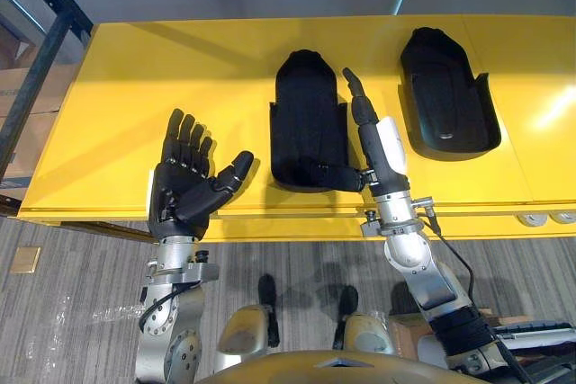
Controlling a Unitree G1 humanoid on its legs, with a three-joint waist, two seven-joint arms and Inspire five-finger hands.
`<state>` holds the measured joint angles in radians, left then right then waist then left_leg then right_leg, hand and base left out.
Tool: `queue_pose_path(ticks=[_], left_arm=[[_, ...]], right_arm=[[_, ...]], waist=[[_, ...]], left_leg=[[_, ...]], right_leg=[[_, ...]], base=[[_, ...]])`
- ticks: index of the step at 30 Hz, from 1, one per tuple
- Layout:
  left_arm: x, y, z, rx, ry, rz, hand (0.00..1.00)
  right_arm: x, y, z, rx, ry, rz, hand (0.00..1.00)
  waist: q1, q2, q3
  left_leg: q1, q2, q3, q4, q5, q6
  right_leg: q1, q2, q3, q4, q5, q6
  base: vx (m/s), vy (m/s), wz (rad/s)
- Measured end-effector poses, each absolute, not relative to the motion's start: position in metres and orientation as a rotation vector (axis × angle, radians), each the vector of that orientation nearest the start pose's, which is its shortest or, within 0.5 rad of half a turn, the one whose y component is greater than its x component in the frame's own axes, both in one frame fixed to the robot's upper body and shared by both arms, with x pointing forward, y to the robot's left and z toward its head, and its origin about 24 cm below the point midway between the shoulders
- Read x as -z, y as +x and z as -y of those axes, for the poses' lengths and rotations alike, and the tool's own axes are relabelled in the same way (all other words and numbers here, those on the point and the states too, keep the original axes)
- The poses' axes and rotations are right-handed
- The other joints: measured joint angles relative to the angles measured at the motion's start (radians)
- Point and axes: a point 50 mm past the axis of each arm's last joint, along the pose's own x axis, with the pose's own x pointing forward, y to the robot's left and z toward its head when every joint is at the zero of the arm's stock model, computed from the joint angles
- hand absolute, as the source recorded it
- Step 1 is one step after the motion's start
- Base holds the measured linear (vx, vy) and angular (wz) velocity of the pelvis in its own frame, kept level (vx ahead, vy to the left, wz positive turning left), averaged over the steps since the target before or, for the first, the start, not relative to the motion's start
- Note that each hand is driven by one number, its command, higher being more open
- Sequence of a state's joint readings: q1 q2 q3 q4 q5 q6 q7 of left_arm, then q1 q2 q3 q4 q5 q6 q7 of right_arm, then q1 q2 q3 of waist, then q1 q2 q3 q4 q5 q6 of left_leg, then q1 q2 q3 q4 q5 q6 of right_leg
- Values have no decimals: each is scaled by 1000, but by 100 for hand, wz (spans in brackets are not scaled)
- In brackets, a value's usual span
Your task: Walk over and take three plastic housings, then place them on the shelf
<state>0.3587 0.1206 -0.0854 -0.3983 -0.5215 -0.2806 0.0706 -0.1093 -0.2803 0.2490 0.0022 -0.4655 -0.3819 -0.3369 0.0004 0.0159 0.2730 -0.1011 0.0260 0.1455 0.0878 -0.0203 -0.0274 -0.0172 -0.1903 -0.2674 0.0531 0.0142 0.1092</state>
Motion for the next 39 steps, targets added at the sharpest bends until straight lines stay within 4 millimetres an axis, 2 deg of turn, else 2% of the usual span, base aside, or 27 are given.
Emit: queue_pose_path(ticks=[4,19,27,39], left_arm=[[-82,180,-175,-84,-435,297,100],[-84,182,-169,-54,-451,303,100],[-85,183,-168,-52,-454,306,100],[-85,183,-166,-43,-479,302,100]], right_arm=[[-99,261,124,-79,-612,611,100],[-98,284,125,-36,-642,583,100],[-108,298,124,29,-673,624,100],[-115,309,124,53,-687,627,100]], waist=[[0,15,9],[7,30,21],[17,43,41],[22,47,54]], left_leg=[[-2,1,-1,-3,3,-2],[-12,1,-12,-7,28,4],[-10,1,-25,-53,66,-4],[6,-1,-34,-108,114,-5]], right_leg=[[-1,1,-1,1,-3,-3],[-24,-1,-10,28,-13,-13],[-52,-6,-30,68,-23,-21],[-72,-9,-36,100,-27,-25]], base=[[-27,-4,1],[-7,-2,0],[-57,-13,6],[-17,-3,2]])
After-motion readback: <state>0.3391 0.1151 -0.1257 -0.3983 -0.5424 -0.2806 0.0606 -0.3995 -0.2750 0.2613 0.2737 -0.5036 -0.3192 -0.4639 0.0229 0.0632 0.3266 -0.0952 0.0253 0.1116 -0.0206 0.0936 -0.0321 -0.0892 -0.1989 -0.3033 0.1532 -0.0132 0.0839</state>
